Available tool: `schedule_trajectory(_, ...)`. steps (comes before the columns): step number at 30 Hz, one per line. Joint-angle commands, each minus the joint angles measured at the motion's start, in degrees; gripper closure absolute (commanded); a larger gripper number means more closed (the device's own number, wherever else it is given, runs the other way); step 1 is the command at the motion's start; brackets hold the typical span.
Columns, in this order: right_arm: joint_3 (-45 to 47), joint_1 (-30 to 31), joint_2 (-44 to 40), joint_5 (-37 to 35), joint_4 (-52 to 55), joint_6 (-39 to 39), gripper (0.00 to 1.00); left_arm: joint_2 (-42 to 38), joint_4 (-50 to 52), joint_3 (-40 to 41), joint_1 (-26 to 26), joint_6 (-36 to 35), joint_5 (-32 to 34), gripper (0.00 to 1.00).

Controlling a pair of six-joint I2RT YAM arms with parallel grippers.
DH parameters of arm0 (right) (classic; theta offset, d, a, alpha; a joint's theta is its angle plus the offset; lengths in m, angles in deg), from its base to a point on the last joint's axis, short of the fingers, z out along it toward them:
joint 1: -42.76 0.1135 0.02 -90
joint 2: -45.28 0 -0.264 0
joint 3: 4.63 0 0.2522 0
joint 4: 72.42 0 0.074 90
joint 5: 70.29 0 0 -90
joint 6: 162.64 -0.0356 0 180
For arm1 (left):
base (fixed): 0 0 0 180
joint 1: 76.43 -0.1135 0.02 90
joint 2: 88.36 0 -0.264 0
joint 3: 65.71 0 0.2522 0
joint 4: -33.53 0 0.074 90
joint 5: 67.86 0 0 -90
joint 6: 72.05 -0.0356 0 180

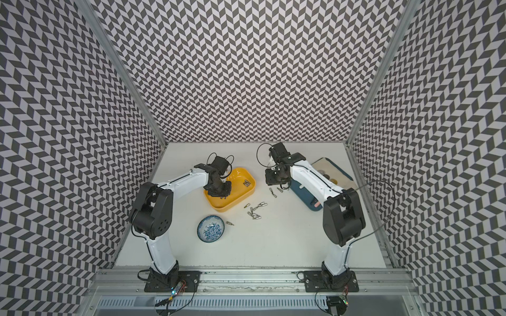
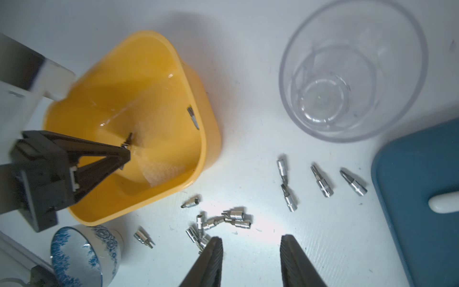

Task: Put the bit on the desktop into the storage box
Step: Place the screwdriver bit in the storage box.

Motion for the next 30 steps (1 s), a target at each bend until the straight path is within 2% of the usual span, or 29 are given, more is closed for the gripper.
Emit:
schedule_trajectory(1,3.37,-1.06,-4.03,0.63,-4.92,-0.57,0.58,1.19,-1.63,-1.72,0.36,0.11,-0.38,1.0)
schedule_trajectory(9,9.87,-2.19,-7.47,-0.87,-8.16,-1.36,0.57,3.0,-2.44,-1.68,0.71,-0.01,-0.36,1.0)
schedule_trajectory(19,13.76,-3.24,-7.23,1.47,-9.87,-0.07,0.54,4.37,-2.74,-1.91,1.32,0.12,0.11,1.0)
schedule_trajectory(30,16.36,-4.46,-3.51,-0.45,-15.09,0.1,0.51,3.23,-1.29,-3.08,2.61,0.5,0.97,0.83)
